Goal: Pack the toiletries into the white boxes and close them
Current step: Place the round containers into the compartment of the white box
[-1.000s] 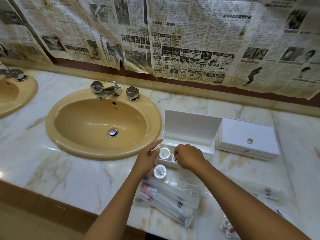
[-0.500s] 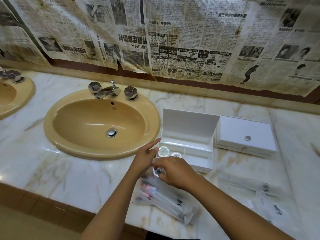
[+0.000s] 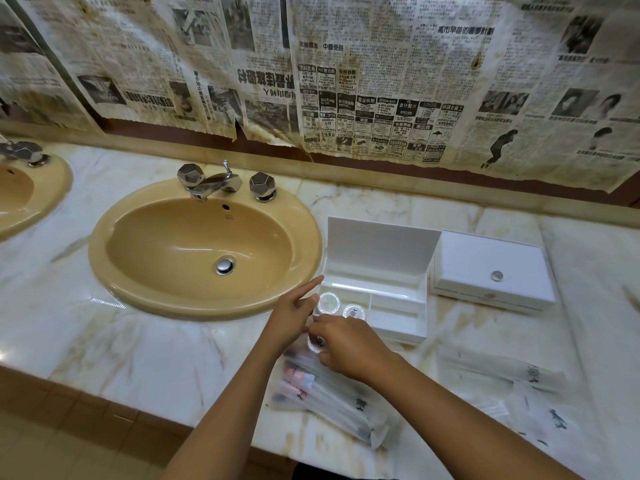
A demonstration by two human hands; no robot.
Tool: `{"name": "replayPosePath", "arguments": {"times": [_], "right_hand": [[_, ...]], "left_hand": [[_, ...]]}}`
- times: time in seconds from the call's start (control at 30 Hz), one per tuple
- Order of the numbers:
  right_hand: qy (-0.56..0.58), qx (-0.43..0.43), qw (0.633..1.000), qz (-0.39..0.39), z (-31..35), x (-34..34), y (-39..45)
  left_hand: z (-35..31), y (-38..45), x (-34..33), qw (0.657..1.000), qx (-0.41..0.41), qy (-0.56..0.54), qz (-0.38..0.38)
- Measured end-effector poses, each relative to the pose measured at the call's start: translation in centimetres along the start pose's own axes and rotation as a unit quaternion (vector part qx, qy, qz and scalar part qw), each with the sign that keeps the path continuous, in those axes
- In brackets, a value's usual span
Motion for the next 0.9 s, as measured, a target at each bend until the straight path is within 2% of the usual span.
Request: {"name": "replayPosePath", "arguments": {"times": [0.23,0.37,0.53,0.67,0.9], "right_hand": [[0.012,-0.034,0.997,-0.065,0.0,3.1,-1.2],[0.02,-0.112,0.988,-0.103,-2.1,4.8,-1.2],[0.008,-0.176,0.981,-0.075,-4.5,4.7,-0.7],[-0.004,-0.192,0.981,-0.038,-5.1,3.8,0.2],[-0.034,-0.223,0.974,-0.021,-5.4,2.9,1.4]], "left_hand": [[0.2,0.2,0.1,1.0,0.002,0.004,-0.005],[0.3,0.2,0.0,1.0,0.016,0.002,-0.003],[0.2,0.1,-0.1,1.0,0.019,0.006,-0.008],[0.1,0.0,-0.2,1.0,0.026,0.004,-0.01],[0.0,-0.1,-0.2,0.999,0.033,0.005,-0.011]]}}
Point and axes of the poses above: each hand's wrist, its own y-axis towards the middle knuckle, its own x-axis out of the back of the hand, z = x × y, the point moved 2 cm from there along y, towards the middle knuckle, and after that the axes turned 7 degrees about x, right-handed, at the moved point
